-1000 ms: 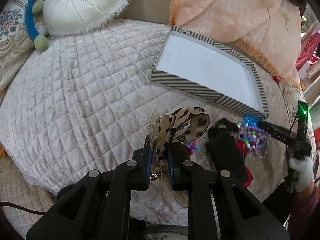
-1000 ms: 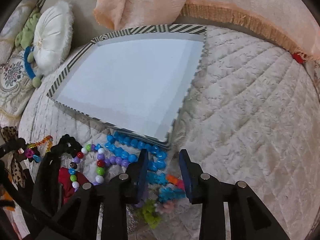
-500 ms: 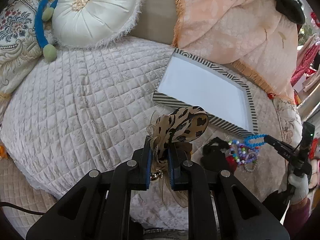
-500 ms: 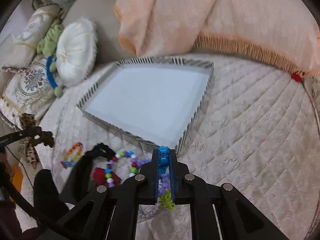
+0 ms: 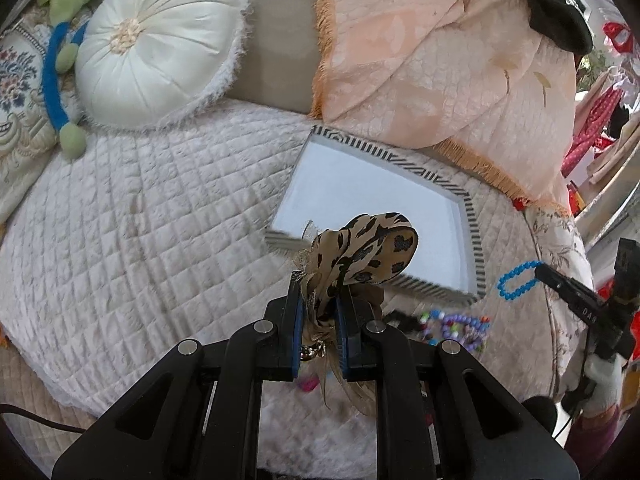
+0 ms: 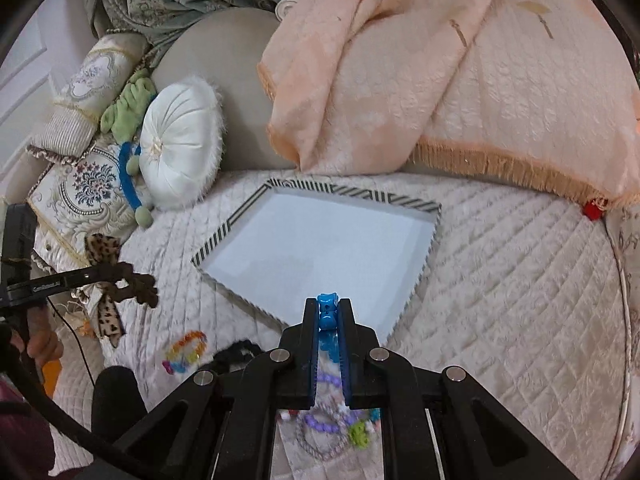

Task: Organize jewelry
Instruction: 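Place the bow clip in the tray with the left tool while the right drops the blue bracelet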

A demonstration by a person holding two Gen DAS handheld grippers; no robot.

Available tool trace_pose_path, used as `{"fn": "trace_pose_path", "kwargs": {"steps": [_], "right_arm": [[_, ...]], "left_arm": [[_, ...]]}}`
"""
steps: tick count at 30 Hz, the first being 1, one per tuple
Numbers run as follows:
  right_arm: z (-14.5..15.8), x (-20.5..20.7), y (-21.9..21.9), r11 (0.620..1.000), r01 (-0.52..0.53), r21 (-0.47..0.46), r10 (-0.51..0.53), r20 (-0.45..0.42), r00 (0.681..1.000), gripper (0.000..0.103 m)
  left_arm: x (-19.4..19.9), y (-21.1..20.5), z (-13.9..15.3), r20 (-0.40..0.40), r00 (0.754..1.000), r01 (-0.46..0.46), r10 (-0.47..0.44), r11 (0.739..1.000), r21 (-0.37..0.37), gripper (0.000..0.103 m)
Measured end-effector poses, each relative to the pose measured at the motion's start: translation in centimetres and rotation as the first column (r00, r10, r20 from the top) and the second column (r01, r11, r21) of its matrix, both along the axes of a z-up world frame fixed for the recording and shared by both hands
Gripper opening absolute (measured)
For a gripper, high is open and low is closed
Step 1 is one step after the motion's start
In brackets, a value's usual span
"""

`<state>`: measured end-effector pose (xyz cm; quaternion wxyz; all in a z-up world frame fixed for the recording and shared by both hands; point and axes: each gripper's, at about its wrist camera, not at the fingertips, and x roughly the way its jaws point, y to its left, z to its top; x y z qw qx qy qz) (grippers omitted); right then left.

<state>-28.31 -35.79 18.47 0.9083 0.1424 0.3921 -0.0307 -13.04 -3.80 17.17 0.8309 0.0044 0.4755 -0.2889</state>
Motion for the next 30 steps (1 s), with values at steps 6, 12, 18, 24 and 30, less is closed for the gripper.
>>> {"fn": "trace_pose_path", "kwargs": {"steps": [6,12,18,24,30], "right_arm": [[-1.9,3.1,-0.4,0.999,0.014,0.035,-0.013,-0.021,1.000,0.008],[-6.1,5.8,-1.3,0.992,0.043,0.122,-0.033,-0.081,0.996,0.008],[-9.7,5.8,-2.8,0.989,0.053,0.140,-0.027,-0.186,0.982,0.008],[-10.7,5.6,-4.0,0.994,0.007,0.112,0.021,-0.248,0.968,0.008],[-10.4,5.4,-5.7,0.999,0.006,0.039,0.005,-0.281,0.960,0.008]], "left_arm": [[3.0,-5.5,-0.9,0.013,1.000,0.008,-0.008,1.000,0.006,0.013],[8.3,-9.8,-5.3,-0.039,0.997,-0.067,0.069,0.997,0.049,0.013],[10.3,-11.2,-9.4,-0.055,0.992,-0.101,0.110,0.983,0.150,0.013],[9.1,-11.3,-11.4,-0.089,0.992,-0.063,0.086,0.972,0.228,0.013],[6.5,-11.1,-12.2,-0.100,0.994,-0.026,0.052,0.969,0.245,0.013]]}}
